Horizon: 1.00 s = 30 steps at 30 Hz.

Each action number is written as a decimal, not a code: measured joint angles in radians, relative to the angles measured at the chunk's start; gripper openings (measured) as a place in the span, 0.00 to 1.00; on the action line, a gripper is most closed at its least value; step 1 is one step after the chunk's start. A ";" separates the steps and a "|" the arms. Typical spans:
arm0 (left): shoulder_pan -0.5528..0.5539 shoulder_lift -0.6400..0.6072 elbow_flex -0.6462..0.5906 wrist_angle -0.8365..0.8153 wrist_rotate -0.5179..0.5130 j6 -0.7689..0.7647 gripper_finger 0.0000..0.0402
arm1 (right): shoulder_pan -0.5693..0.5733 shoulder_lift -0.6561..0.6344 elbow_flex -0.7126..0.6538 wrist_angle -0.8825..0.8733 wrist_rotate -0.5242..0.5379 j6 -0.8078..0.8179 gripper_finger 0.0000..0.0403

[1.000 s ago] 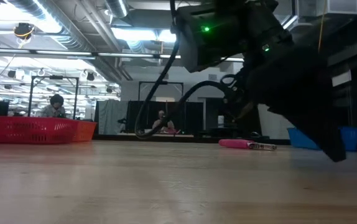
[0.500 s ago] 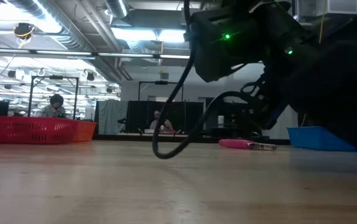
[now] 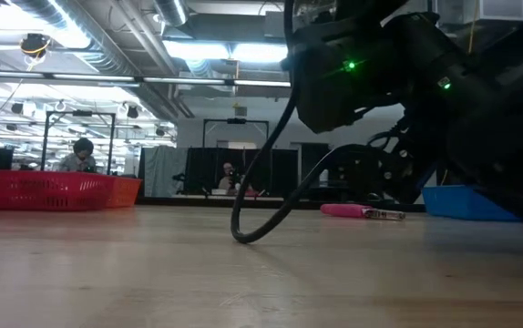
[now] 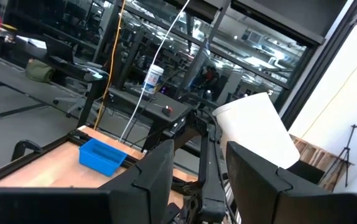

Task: Pick & Place School Supplies
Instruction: Put the yellow eraser into the orange bin

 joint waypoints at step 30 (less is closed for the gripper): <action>0.000 0.000 0.000 0.003 -0.030 0.003 0.36 | -0.107 -0.127 -0.002 0.035 0.173 0.019 0.20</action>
